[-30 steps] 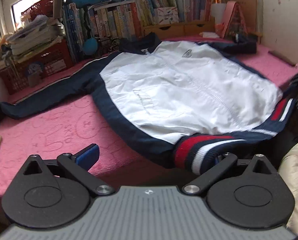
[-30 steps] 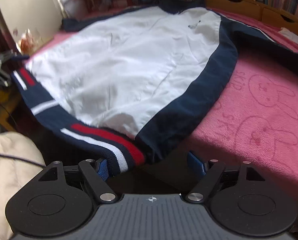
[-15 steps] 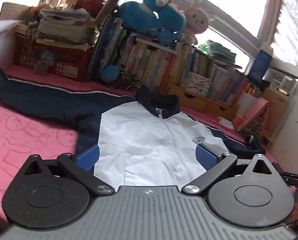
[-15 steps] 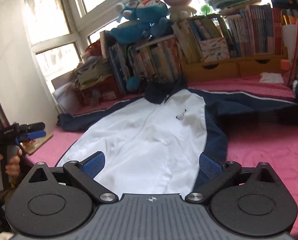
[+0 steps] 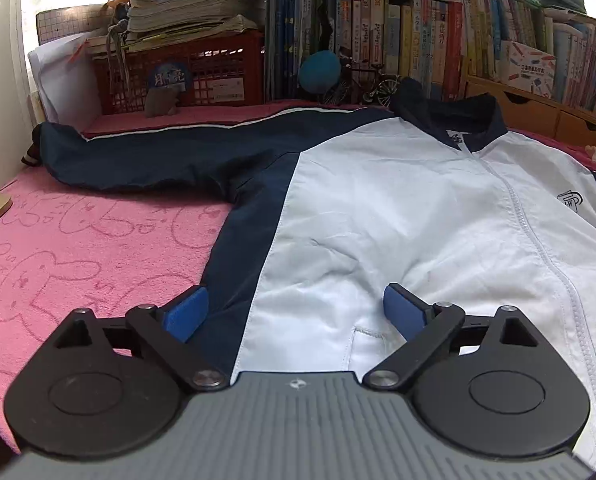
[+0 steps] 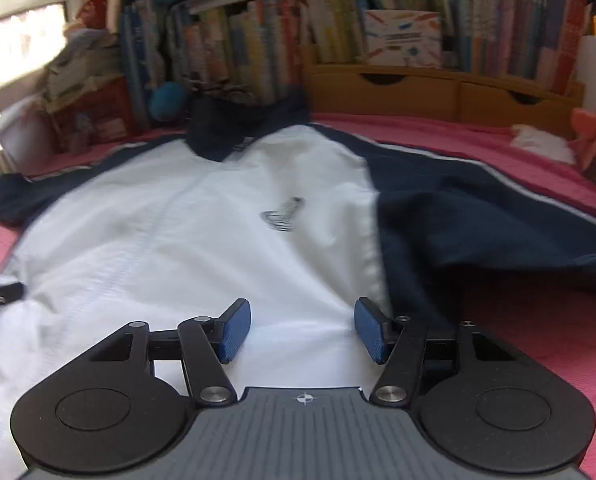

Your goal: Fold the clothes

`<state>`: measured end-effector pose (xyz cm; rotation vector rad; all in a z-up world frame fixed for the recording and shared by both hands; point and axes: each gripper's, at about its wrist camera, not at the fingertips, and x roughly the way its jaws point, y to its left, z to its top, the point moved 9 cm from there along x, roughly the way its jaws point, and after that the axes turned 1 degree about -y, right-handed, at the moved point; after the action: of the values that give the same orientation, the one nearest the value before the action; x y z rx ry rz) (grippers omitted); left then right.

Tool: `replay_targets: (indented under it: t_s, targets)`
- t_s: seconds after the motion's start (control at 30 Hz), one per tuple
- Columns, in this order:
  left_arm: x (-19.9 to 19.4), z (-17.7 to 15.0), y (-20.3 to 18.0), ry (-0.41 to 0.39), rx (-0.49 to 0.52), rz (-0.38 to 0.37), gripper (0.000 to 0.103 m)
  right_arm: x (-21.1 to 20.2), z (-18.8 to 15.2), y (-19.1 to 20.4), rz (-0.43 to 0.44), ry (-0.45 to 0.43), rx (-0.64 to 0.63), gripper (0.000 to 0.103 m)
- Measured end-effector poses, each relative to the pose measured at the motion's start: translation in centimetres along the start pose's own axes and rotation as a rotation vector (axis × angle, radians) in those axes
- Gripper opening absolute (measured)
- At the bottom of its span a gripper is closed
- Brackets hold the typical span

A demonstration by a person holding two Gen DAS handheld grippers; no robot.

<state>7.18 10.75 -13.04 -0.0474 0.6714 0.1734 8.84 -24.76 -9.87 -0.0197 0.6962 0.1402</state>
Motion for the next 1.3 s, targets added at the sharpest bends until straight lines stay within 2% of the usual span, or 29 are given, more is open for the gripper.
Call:
replay_targets:
  t_s: [0.03,0.1,0.13,0.17,0.23,0.27,0.3,0.37,0.43,0.47,0.57,0.63,0.67,0.7,0.73,0.77,0.8,0.83,0.87,0.93,0.97,1.0,1.07,1.1,1.17,1.2,1.23,1.27,1.3]
  targets:
    - [-0.4,0.7,0.0,0.003,-0.023,0.020,0.084,-0.2,-0.4,-2.1,-0.059,0.002,0.017,0.054]
    - [-1.3,3.2,-1.5,-0.045,-0.033,-0.019,0.082,-1.1,-1.4,-6.5,-0.183,0.038,0.103,0.066]
    - [-1.6,4.6,-3.2,-0.070,-0.014,-0.063,0.082,-1.9,-1.7,-8.0,-0.176,0.038,0.141,0.070]
    - [-1.4,5.7,-5.4,-0.091,0.008,-0.110,0.083,-3.1,-1.5,-8.7,-0.115,0.012,0.174,0.069]
    - [-0.6,7.6,-10.1,-0.129,0.054,-0.207,0.083,-5.8,-0.1,-9.9,-0.022,-0.087,0.229,0.077]
    - [0.0,8.3,-12.4,-0.135,0.081,-0.248,0.083,-6.4,0.6,-11.1,-0.065,-0.117,0.230,0.090]
    - [0.8,8.6,-14.7,-0.128,0.108,-0.282,0.083,-6.7,1.3,-12.6,-0.146,-0.136,0.222,0.096]
    - [2.5,8.6,-18.9,-0.106,0.158,-0.334,0.083,-6.8,2.8,-15.9,-0.320,-0.153,0.208,0.096]
    - [3.9,8.1,-22.3,-0.080,0.213,-0.358,0.083,-5.1,4.0,-19.5,-0.473,-0.120,0.203,0.096]
    - [4.5,7.5,-23.8,-0.067,0.243,-0.362,0.083,-3.9,4.4,-21.0,-0.511,-0.100,0.193,0.096]
    - [5.8,5.5,-26.3,-0.032,0.315,-0.360,0.083,0.5,5.1,-23.7,-0.537,-0.029,0.154,0.097]
    - [6.2,4.9,-26.5,-0.025,0.321,-0.347,0.087,3.5,5.0,-25.0,-0.544,0.038,0.136,0.096]
    - [6.3,4.8,-26.5,-0.024,0.318,-0.342,0.091,4.3,4.9,-25.9,-0.553,0.063,0.145,0.084]
    - [6.4,4.7,-26.4,-0.022,0.315,-0.336,0.094,4.7,4.7,-26.9,-0.565,0.076,0.170,0.044]
    - [6.6,4.7,-26.3,-0.014,0.301,-0.337,0.096,5.0,4.6,-27.8,-0.578,0.089,0.196,0.022]
    - [6.9,4.8,-26.1,0.000,0.280,-0.341,0.099,5.4,4.4,-28.8,-0.590,0.101,0.221,0.015]
    - [7.1,4.8,-26.0,0.006,0.272,-0.341,0.100,4.6,4.7,-29.7,-0.593,0.065,0.271,0.014]
    - [7.0,4.7,-26.0,0.004,0.277,-0.337,0.100,2.8,5.2,-30.7,-0.587,-0.012,0.340,0.014]
    - [7.0,4.7,-26.0,0.004,0.279,-0.336,0.100,0.9,5.9,-31.4,-0.591,-0.104,0.384,0.014]
    - [7.0,4.7,-25.9,0.007,0.276,-0.338,0.101,-4.8,7.3,-31.8,-0.582,-0.402,0.408,0.014]
    - [7.0,4.7,-25.9,0.008,0.276,-0.337,0.101,-7.7,7.5,-32.2,-0.607,-0.533,0.418,0.014]
    - [7.0,4.7,-26.0,0.008,0.278,-0.337,0.101,-9.7,7.0,-33.5,-0.670,-0.578,0.456,0.016]
    - [7.0,4.7,-26.0,0.008,0.278,-0.337,0.101,-12.0,5.2,-36.7,-0.773,-0.531,0.580,0.019]
    - [6.9,4.7,-26.0,0.008,0.279,-0.337,0.101,-11.8,4.0,-38.1,-0.756,-0.450,0.632,0.019]
    - [6.9,4.7,-25.9,0.008,0.280,-0.338,0.101,-10.4,2.0,-39.4,-0.652,-0.331,0.680,0.025]
    - [6.9,4.7,-25.9,0.008,0.281,-0.338,0.102,-9.3,1.2,-39.4,-0.590,-0.296,0.698,0.040]
    - [6.9,4.7,-26.0,0.009,0.281,-0.337,0.102,-8.3,0.4,-39.5,-0.529,-0.261,0.715,0.049]
    - [7.0,4.7,-26.0,0.009,0.282,-0.337,0.102,-7.3,-0.2,-39.4,-0.489,-0.235,0.727,0.056]
    - [6.9,4.7,-26.0,0.009,0.282,-0.336,0.103,-5.9,-0.5,-38.9,-0.475,-0.206,0.725,0.056]
